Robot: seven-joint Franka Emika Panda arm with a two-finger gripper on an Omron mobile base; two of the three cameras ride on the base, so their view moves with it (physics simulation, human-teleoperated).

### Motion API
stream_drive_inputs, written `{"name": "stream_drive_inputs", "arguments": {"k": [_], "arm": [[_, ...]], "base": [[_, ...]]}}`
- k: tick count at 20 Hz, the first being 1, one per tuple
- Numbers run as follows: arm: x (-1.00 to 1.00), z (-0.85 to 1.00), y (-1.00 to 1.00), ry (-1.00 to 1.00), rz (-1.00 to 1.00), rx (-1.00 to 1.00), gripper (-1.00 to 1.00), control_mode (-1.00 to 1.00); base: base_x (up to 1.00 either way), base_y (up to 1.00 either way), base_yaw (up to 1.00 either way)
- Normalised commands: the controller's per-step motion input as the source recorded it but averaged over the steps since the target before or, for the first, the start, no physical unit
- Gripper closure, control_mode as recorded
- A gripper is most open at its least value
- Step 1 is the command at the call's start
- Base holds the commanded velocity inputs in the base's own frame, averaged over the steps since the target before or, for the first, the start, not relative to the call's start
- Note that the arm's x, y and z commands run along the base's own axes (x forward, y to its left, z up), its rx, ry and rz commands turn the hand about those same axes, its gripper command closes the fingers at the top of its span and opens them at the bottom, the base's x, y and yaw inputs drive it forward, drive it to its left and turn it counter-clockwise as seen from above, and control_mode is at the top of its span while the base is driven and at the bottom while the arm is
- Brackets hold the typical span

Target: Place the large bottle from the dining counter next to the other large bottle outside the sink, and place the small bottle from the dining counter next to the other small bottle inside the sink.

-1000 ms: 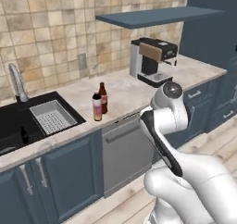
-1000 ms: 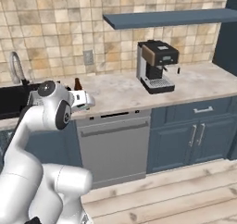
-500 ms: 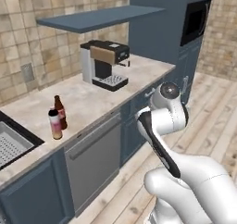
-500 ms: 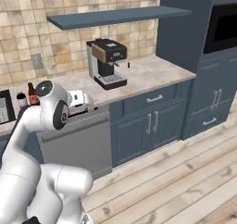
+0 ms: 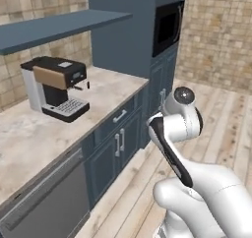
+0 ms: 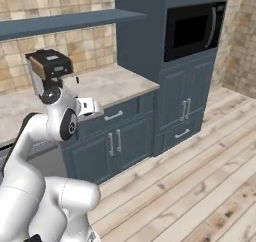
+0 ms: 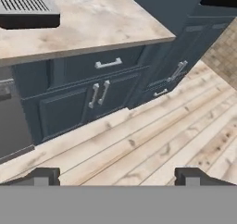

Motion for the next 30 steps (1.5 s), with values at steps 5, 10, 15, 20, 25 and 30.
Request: {"name": "stream_drive_inputs", "arguments": {"k": [5,10,15,20,25,30], "arm": [[0.0,0.0,0.0,0.0,0.0,0.0,-1.0,1.0],[0.0,0.0,0.0,0.0,0.0,0.0,-1.0,1.0],[0.0,0.0,0.0,0.0,0.0,0.0,-1.0,1.0],[0.0,0.0,0.0,0.0,0.0,0.0,-1.0,1.0],[0.0,0.0,0.0,0.0,0.0,0.0,-1.0,1.0],[0.0,0.0,0.0,0.0,0.0,0.0,-1.0,1.0]], "base": [[1.0,-0.74,-0.23],[0.91,-0.77,-0.23],[0.71,-0.77,-0.28],[0.65,-0.64,-0.27],[0.45,-0.75,-0.18],[0.06,-0.67,-0.25]]}}
